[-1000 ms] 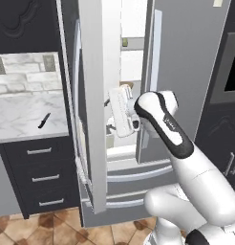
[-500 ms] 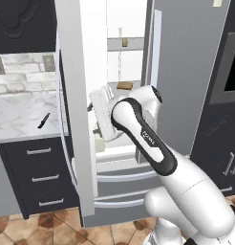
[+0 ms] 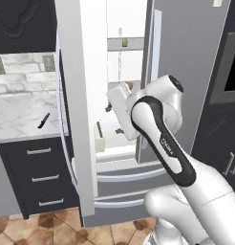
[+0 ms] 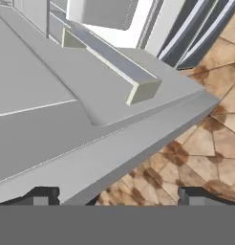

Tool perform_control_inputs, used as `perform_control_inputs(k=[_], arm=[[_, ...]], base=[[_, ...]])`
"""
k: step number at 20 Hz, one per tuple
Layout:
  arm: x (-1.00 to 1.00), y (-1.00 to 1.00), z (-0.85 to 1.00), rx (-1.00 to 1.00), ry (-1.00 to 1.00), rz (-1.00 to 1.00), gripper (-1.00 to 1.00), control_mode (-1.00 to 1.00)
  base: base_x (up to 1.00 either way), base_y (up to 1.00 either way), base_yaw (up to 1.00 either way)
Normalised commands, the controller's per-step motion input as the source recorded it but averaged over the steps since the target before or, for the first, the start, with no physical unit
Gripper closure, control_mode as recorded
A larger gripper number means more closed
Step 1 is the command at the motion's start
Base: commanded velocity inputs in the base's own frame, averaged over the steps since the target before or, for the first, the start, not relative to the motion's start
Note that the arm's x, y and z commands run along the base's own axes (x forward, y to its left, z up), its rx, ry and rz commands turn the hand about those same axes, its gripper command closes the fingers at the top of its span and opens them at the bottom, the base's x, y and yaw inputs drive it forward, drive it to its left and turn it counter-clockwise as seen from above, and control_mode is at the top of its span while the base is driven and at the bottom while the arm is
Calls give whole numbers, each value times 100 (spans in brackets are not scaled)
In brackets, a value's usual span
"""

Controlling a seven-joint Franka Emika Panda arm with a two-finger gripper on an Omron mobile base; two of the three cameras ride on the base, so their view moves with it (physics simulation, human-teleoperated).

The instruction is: Retrieve the butter from the fridge and place it on a plate on the dining table. Then retrieve the butter knife by the fridge and place it near the plate.

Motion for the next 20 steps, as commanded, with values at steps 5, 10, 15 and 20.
perform_control_inputs(k=[5,10,15,20], arm=[[-38,-80,-9,-54,0,32,-100,-100],[-26,-96,-13,-56,0,42,-100,-100],[-2,-97,-49,-52,0,37,-100,-100],[6,-71,-86,-22,-4,9,-100,-100]], base=[[0,0,0],[0,0,0],[0,0,0],[0,0,0]])
